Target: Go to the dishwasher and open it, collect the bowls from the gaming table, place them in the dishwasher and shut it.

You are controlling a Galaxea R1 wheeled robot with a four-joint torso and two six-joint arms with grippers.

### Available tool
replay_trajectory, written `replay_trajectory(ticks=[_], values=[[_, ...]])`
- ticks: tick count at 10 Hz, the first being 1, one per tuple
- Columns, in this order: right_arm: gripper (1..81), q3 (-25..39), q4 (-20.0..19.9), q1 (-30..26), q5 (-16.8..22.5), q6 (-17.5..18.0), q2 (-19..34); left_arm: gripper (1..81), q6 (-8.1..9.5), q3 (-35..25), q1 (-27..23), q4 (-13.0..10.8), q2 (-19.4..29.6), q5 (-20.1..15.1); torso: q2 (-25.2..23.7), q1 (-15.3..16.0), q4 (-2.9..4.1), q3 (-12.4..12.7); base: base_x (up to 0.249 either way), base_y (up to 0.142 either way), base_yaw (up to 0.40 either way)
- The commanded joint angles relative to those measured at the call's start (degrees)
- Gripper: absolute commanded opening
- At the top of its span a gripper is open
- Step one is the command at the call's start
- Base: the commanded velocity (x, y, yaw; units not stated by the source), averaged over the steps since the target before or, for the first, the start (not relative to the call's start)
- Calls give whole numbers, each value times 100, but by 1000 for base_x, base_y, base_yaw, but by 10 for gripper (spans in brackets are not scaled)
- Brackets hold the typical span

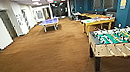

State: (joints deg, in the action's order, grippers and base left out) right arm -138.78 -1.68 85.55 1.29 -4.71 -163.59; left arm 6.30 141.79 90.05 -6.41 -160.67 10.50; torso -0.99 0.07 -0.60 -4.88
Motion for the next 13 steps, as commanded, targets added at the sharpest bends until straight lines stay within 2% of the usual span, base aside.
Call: replay_trajectory(ticks=[1, 6, 13], values=[[811, 45, 45, -271, 328, -30, 8, 811, 20, -11, -176, 0, 87, -267, 0, 0, 0, 0, 0, 0, 0], [811, 36, 45, -262, 328, -30, -1, 811, 20, -11, -176, 0, 87, -259, -2, -2, 0, 0, 73, 0, 0], [811, 27, 45, -271, 328, -30, -36, 811, 20, -11, -176, -9, 79, -259, -2, -7, 0, 2, 127, 0, 0]])
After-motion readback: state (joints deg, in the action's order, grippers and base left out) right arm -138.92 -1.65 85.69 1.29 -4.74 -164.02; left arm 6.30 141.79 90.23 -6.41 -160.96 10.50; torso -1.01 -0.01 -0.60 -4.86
